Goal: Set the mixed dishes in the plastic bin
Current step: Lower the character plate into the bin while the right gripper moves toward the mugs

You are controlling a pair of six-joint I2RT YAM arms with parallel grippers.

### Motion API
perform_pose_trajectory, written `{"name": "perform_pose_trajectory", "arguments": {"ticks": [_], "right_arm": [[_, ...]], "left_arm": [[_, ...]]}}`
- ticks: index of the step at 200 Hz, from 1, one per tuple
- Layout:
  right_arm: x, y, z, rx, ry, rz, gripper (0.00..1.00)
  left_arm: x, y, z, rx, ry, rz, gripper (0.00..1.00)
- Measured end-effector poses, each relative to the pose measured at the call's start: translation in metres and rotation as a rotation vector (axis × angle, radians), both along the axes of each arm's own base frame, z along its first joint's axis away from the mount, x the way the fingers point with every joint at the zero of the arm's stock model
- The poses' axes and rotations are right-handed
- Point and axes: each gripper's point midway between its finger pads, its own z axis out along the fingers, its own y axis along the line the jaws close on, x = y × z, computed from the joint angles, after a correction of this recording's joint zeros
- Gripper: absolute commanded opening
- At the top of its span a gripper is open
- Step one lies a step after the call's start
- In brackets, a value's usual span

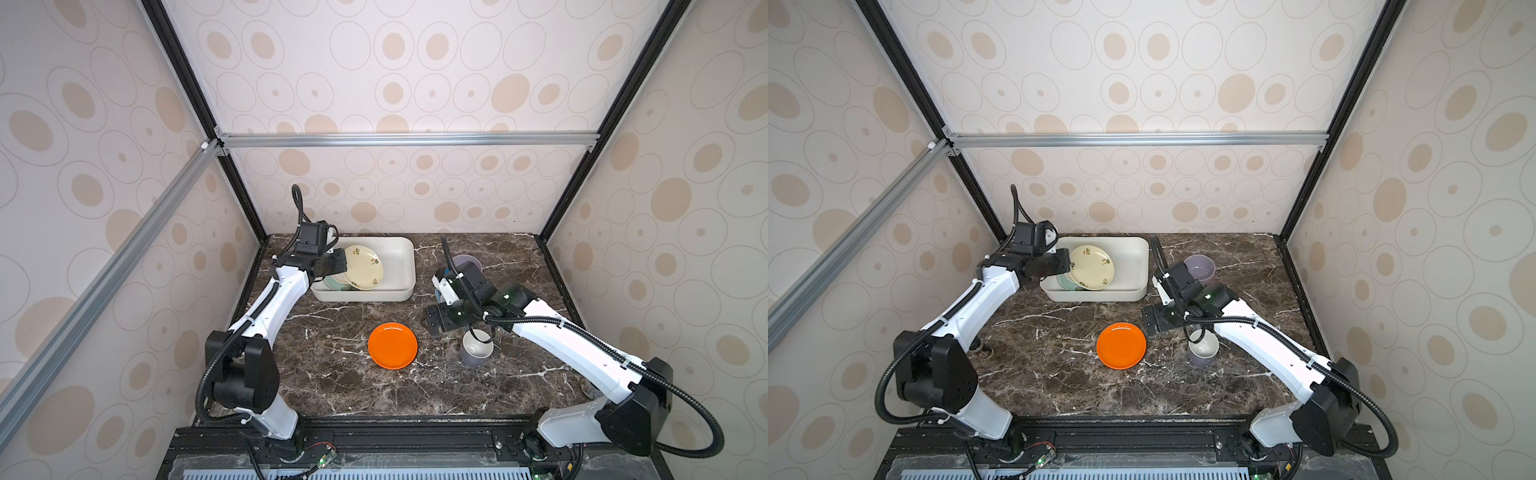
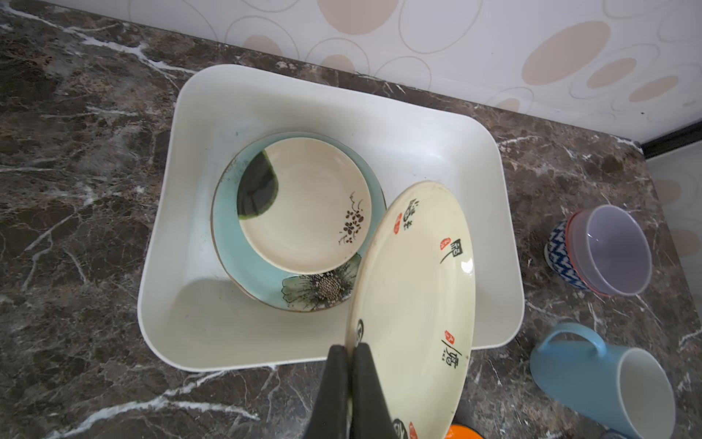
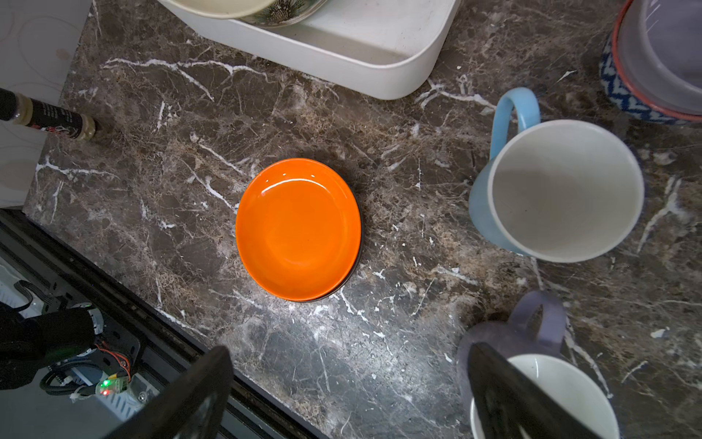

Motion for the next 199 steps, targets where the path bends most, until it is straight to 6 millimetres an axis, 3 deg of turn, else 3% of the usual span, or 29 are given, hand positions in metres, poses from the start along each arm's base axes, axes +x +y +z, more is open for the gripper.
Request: {"name": "perform_pose_trajectory", "arguments": {"ticks": [49, 88, 199], "right_arm": [[0.021, 0.004, 0.003, 0.000, 0.015, 0.005, 1.00], [0.030, -0.003, 0.002, 0.000, 0.023, -0.013, 1.00], [0.033, -0.004, -0.010, -0.012, 0.062, -0.020, 1.00]], "left_arm": [[0.040, 0.021, -0.033, -0.013, 0.047, 0.045, 0.00], [0.065, 0.032, -0.047, -0.009, 0.057, 0.072, 0.00], [0.077, 0.050, -0.095, 0.028, 0.134, 0.120, 0.00]]}}
